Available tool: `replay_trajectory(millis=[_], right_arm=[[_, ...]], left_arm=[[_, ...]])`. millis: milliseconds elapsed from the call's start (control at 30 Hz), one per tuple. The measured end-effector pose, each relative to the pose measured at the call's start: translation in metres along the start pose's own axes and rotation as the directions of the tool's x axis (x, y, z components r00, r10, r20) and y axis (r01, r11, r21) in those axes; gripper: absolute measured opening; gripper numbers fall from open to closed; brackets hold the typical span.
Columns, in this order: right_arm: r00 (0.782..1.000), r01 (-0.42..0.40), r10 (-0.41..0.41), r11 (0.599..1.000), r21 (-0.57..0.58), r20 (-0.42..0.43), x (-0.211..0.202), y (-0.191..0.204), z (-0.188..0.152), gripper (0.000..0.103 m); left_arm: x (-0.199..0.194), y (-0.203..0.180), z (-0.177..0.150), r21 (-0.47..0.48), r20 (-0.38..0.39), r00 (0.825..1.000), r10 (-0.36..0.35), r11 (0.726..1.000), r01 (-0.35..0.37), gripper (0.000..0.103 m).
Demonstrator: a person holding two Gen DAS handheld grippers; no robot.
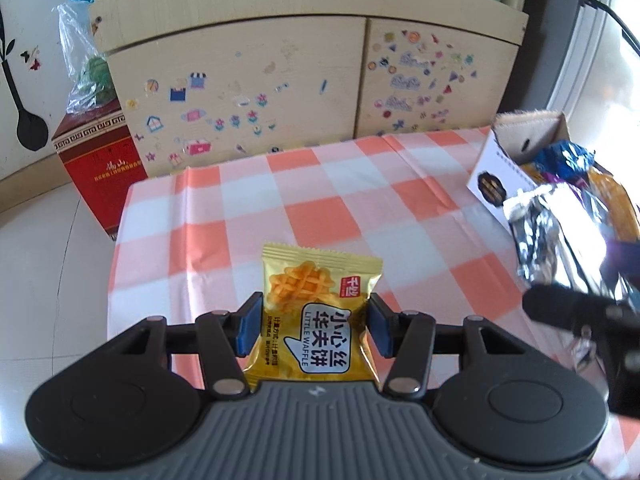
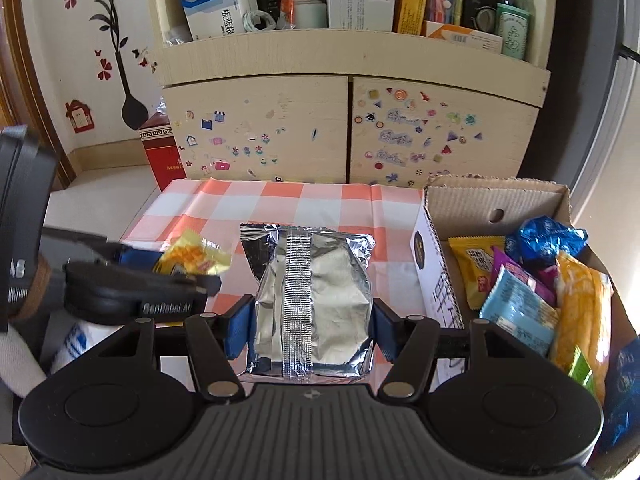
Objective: Organize snacks
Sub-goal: 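Carry the waffle and silver packets over the box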
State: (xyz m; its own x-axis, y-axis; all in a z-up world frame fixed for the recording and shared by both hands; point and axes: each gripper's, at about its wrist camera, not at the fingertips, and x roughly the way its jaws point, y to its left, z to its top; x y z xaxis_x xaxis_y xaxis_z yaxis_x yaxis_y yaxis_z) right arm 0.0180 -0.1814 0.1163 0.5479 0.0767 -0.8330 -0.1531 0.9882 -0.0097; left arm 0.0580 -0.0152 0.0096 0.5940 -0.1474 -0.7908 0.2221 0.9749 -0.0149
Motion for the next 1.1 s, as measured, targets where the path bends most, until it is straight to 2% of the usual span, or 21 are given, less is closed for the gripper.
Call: replay_trajectory(millis=[267, 400, 767, 1100], right_arm=[[1.0, -0.001, 0.0, 1.0, -0.002, -0.025, -0.003, -0.004, -0.012, 0.068], [1.0, 0.008, -0.008, 1.0, 0.008, -0.015, -0.011, -0.01, -0.013, 0.068], [0.995, 0.037, -0.045, 0.994, 0.101, 0.083, -0.048, -0.049, -0.001, 0.068], [0.978, 0.076, -0.125, 0.96, 0.271, 0.169, -0.094, -0.114, 0.007, 0.068]], left_arm=[[-0.01, -0.007, -0.031, -0.036, -0.02, 1.0, -0.011, 0.999, 0.01, 0.053], [-0.013, -0.014, -0.033, -0.016, -0.016, 1.0, -0.007, 1.0, 0.007, 0.053], [-0.038, -0.062, 0.002, 0.026, 0.072, 0.995, -0.075, 0.997, 0.074, 0.053], [-0.048, -0.135, 0.036, 0.072, 0.119, 0.975, -0.188, 0.981, 0.18, 0.053]])
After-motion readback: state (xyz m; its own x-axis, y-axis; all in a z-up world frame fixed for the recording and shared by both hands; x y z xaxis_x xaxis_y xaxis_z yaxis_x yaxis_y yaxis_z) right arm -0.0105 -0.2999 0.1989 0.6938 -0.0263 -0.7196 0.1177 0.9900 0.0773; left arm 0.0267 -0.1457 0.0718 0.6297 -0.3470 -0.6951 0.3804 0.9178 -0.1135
